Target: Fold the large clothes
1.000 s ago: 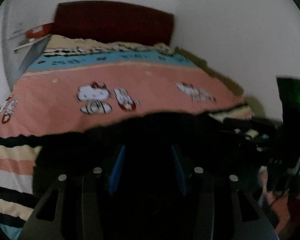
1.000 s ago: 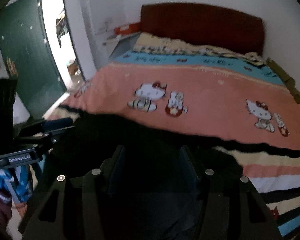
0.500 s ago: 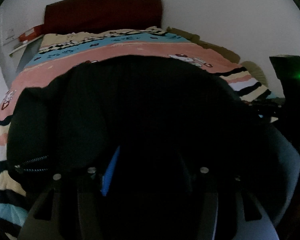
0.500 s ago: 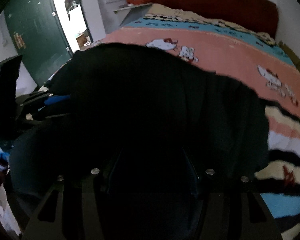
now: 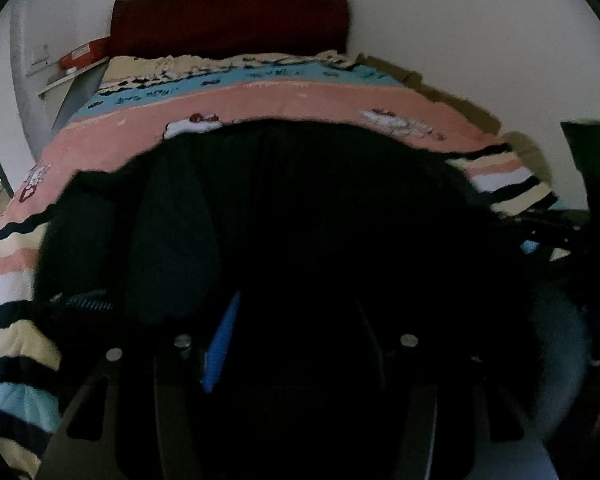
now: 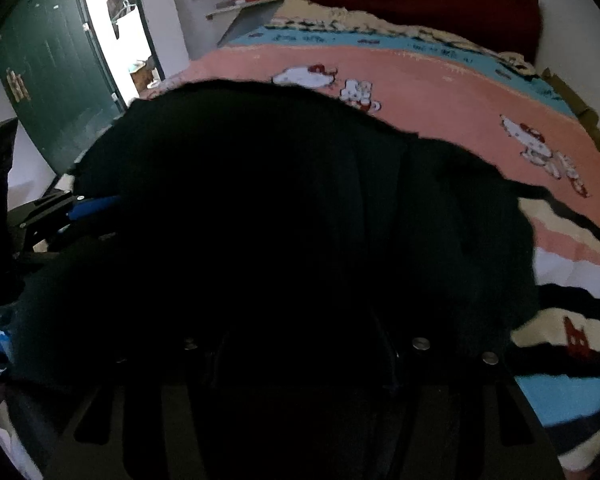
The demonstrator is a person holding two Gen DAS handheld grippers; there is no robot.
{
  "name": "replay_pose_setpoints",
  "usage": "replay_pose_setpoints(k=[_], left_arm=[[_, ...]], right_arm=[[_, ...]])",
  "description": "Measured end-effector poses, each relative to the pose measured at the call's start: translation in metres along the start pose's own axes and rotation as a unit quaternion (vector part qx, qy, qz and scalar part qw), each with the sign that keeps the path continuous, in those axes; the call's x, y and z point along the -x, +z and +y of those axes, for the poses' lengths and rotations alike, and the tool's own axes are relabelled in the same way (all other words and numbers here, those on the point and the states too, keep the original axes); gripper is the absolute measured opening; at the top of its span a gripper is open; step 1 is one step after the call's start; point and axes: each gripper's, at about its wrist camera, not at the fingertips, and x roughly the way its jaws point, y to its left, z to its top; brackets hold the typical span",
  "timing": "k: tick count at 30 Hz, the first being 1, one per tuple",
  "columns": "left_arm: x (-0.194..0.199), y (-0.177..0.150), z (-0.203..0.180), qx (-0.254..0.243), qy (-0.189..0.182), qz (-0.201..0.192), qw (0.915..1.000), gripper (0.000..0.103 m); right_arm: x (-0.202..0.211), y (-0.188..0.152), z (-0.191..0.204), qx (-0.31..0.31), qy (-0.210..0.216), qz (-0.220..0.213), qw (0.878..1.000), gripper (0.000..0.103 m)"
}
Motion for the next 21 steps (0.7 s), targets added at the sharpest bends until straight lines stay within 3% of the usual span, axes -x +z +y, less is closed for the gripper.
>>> replay_pose_setpoints(k=[5, 8, 12, 16, 21], left_arm=[[0.042, 0.002, -0.016, -0.011, -0.029, -0.030, 0.9991, 0.053], [0.046, -0.003, -0.030, -0.021, -0.037, -0.022, 0.9988, 0.053], [0.023, -0.018, -0.028, -0.003, -0.029, 0.013, 0.9995, 0.054], [0.000, -0.035, -0.012, 0.034, -0.041, 0.028, 0.9982, 0.053], [-0.017, -0.042, -0.015, 0.014, -0.026, 0.032, 0.9991, 0.053]], right_arm=[[0.050, -0.008, 0.010, 0.000, 0.010, -0.045, 0.999, 0.057], [0.066, -0.016, 0.024, 0.012, 0.024, -0.053, 0.998, 0.059], [0.046, -0.026, 0.031, 0.018, 0.005, -0.019, 1.000, 0.059], [0.012, -0.044, 0.015, -0.033, -0.004, 0.006, 0.999, 0.060], [-0.006, -0.046, 0.018, -0.021, -0.033, 0.009, 0.999, 0.060]])
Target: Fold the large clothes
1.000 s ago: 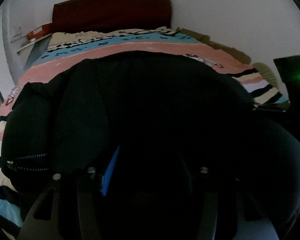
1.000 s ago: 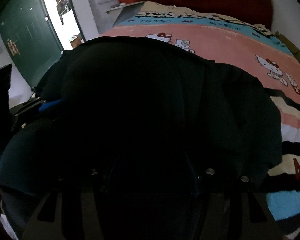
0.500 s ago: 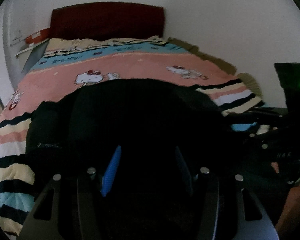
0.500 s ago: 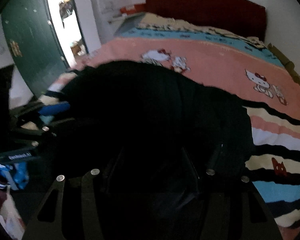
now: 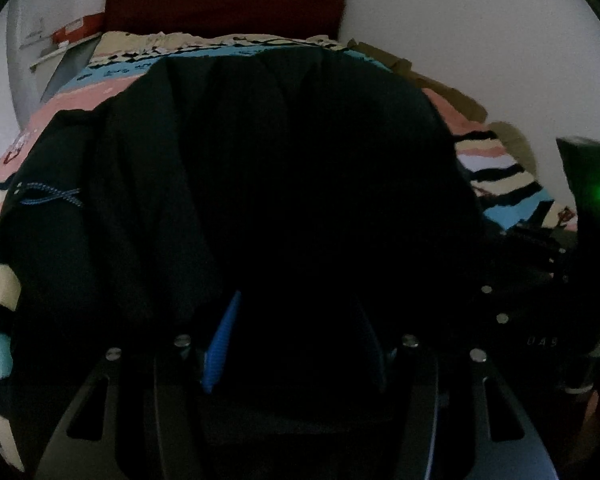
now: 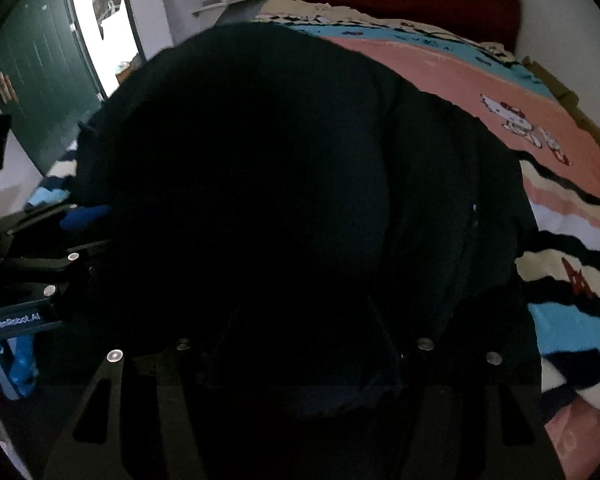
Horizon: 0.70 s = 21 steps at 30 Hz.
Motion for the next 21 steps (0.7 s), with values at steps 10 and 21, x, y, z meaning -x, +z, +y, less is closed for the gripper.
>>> replay_pose_setpoints(k=[10, 21], left_arm=[[-0.019, -0.008, -0.002, -0.008, 0.001, -0.017, 0.9998, 0.053], [-0.020, -0.015, -0.005, -0.011, 0.011, -0.033, 0.9993, 0.054]], right_arm=[[-0.018, -0.005, -0.008, -0.034, -0.005, -0.011, 0.999, 0.060], [-0.016, -0.009, 0.000, -0.032, -0.022, -0.025, 0.999, 0.060]])
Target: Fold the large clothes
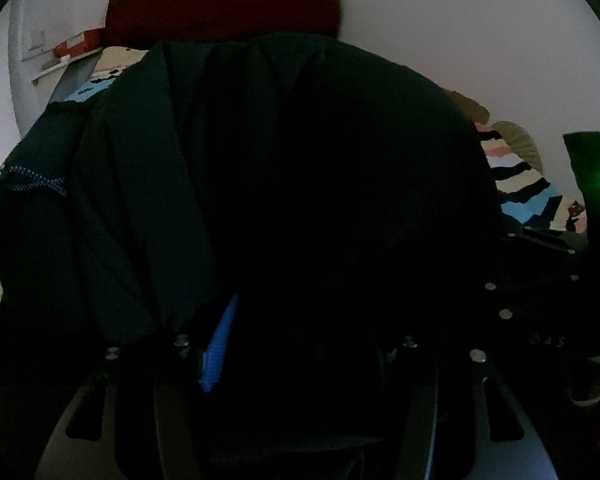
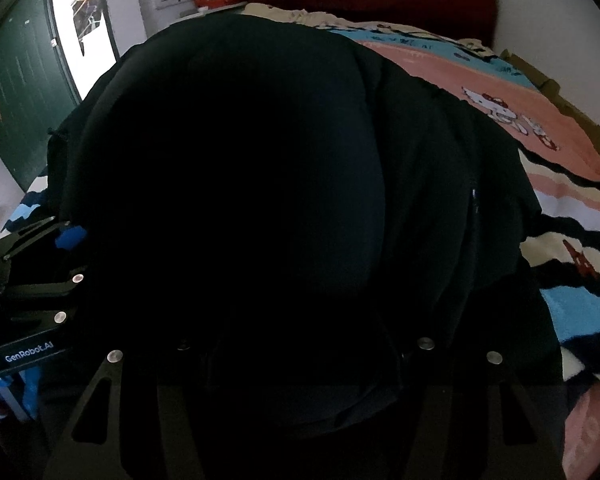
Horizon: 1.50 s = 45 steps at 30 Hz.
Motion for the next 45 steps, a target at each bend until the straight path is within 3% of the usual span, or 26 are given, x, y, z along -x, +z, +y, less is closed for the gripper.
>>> replay_pose_setpoints(k=[11, 20, 31, 36, 38, 41, 45], left_arm=[[0.013, -0.017, -0.035, -0.035, 0.090, -0.018, 0.9951, 0.054], [0.015, -0.011, -0.037, -0.048, 0.124, 0.002, 0.9911, 0.054], [0.074, -0.009, -0.033, -0.005, 0.093, -0.010, 0.9956, 0.054], [0.115, 0.024, -0.020, -0.003, 0.091, -0.068, 0.9935, 0.054], [0.121, 0.050, -0.010, 0.008, 0.090, -0.087, 0.9920, 0.054], [0.110, 0.083, 0.001, 0.013, 0.103, -0.093, 0.9903, 0.055], [0.076, 0.119, 0.010, 0.007, 0.103, -0.079, 0.9915, 0.055]], right_arm=[[0.001, -0.006, -0.010, -0.003, 0.040, -0.015, 0.999, 0.063], [-0.002, -0.009, -0.016, -0.010, 0.069, -0.026, 0.997, 0.063], [0.000, -0.009, -0.030, -0.032, 0.119, -0.045, 0.991, 0.066], [0.040, -0.003, -0.043, -0.048, 0.165, -0.052, 0.984, 0.077], [0.064, 0.007, -0.047, -0.037, 0.155, -0.081, 0.984, 0.078], [0.078, 0.043, -0.052, -0.028, 0.127, -0.108, 0.986, 0.083], [0.067, 0.090, -0.042, -0.020, 0.112, -0.117, 0.987, 0.086]])
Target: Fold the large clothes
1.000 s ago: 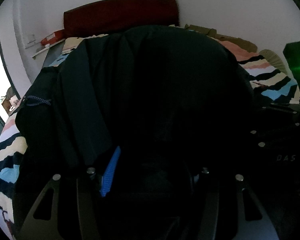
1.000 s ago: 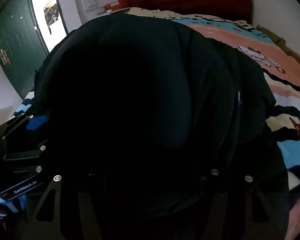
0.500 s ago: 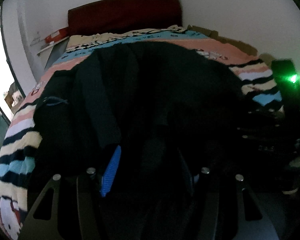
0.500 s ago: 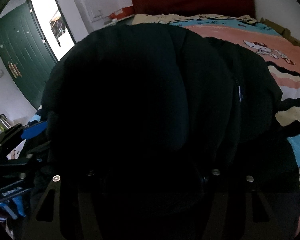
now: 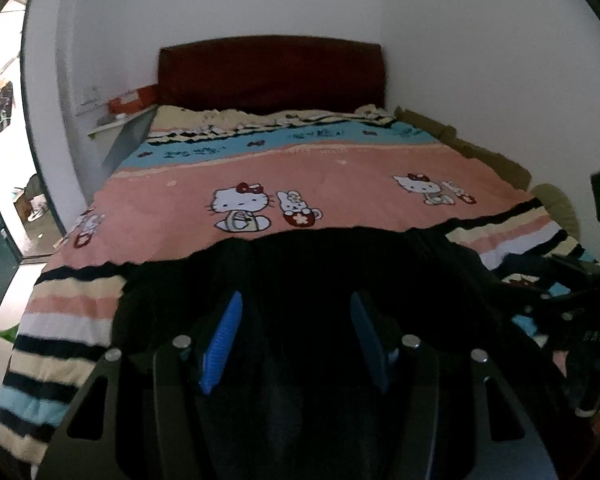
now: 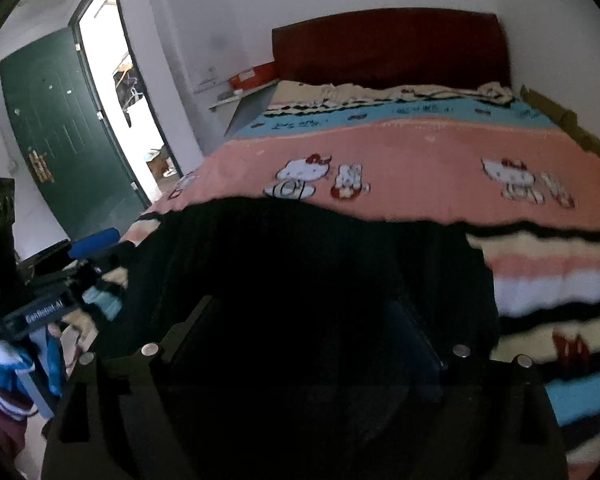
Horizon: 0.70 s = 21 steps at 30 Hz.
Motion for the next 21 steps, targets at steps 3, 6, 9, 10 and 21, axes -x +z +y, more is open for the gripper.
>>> replay_pose_setpoints(k=[3, 6, 9, 10, 21], left_arm=[[-0.034, -0.001, -0.003, -0.011, 0.003, 0.026, 0.9996, 0.055], [-0.071, -0.022, -0.002, -0.015, 0.008, 0.065, 0.9977, 0.055], [-0.089, -0.044, -0.004, -0.011, 0.010, 0.059, 0.9982, 0.056], [-0.092, -0.048, -0.004, -0.002, 0.011, 0.051, 0.9986, 0.056], [-0.090, -0.053, -0.008, -0.002, 0.022, 0.074, 0.9970, 0.057]], right_arm=[[-0.034, 0.016, 0.001, 0.008, -0.011, 0.018, 1.000, 0.086], [-0.068, 0.013, -0.001, 0.023, -0.035, 0.046, 0.998, 0.086], [-0.103, -0.011, -0.008, 0.057, -0.059, 0.082, 0.993, 0.088], [-0.105, -0.017, -0.006, 0.063, -0.062, 0.081, 0.993, 0.088], [-0.121, -0.025, -0.016, 0.059, -0.066, 0.091, 0.992, 0.089]])
